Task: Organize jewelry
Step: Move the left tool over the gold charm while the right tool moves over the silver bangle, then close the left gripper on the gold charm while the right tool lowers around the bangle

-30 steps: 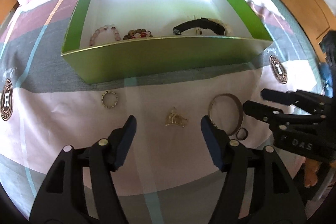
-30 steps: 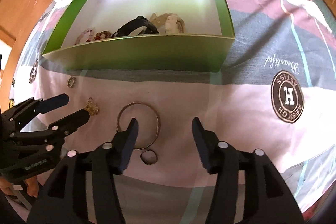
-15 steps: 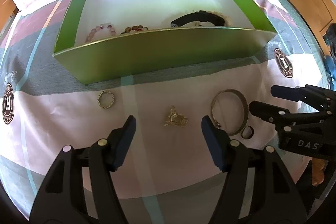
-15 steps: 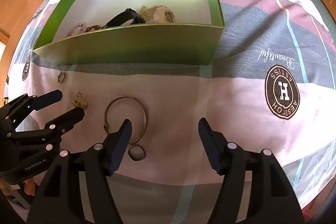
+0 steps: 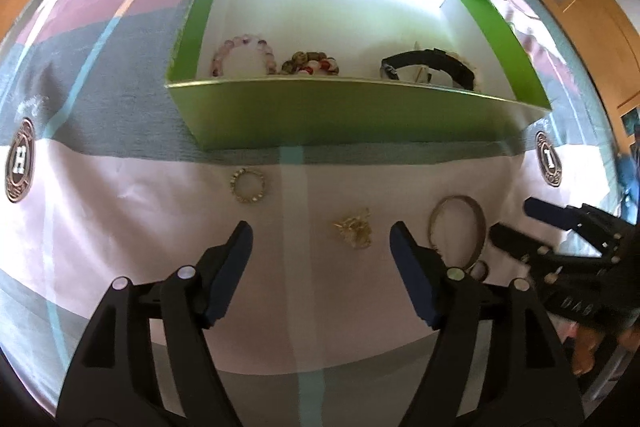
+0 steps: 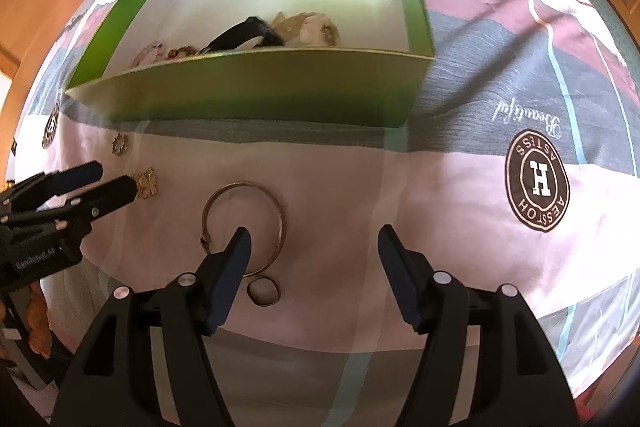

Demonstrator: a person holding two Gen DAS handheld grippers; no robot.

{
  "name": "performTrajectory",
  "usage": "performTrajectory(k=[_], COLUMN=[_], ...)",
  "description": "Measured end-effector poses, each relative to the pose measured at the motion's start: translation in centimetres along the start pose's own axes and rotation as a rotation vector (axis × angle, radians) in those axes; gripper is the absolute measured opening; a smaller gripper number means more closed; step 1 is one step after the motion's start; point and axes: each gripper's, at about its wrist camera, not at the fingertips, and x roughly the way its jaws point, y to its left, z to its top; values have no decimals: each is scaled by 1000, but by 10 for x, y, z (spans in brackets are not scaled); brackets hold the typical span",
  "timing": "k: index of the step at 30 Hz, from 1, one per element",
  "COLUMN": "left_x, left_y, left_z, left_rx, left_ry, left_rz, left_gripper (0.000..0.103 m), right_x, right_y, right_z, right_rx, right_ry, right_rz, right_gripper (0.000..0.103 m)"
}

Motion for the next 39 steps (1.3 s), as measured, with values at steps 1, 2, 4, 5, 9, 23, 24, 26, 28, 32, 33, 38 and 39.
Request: performTrajectory(k=[1, 2, 4, 5, 9, 23, 24, 26, 28, 32, 33, 38, 39], left_x=[1, 4, 7, 9, 14, 16, 16, 16, 16, 19, 19, 19, 19], left_y=[-1, 0, -3, -4, -8, -14, -14, -13, -11, -13, -14, -19, -18], left_z=[0, 0, 0, 1, -1, -1, -1, -1, -1, -1, -1, -2, -2], left_rx=[-1, -2, 3, 6, 3, 24, 25, 21, 15, 19, 25, 45, 40], left_ry=[5, 12, 22, 25, 35, 25, 25, 25, 28, 30, 28, 14, 13], left_rz=[-5, -8, -5, -3, -2, 15, 13, 9, 5, 13, 21, 73, 68], left_gripper=[73, 73, 73, 73, 74, 61, 61, 62, 63, 62, 60, 39, 36], right_x=[1, 3, 3, 2, 3, 24, 24, 25, 25, 26, 27, 28, 28], right_y=[4, 11, 21, 26, 49, 54, 54, 54, 52, 51, 50, 50, 50], right_z=[-1, -2, -4, -5, -11, -7, -6, -5, -3, 0, 2, 2, 2], right_rx=[-18, -38, -76, -99, -203, -224, -222, -222, -220, -210, -209, -212, -212], right_ry=[3, 6, -2, -10, -32, -20, -18, -16, -15, -12, -12, -17, -18], right_rz=[-1, -1, -1, -5, -27, -90, -89, -89, -86, -82, -81, -83, -86], right_gripper=[67, 68, 71, 71, 78, 79, 79, 79, 79, 82, 82, 83, 84])
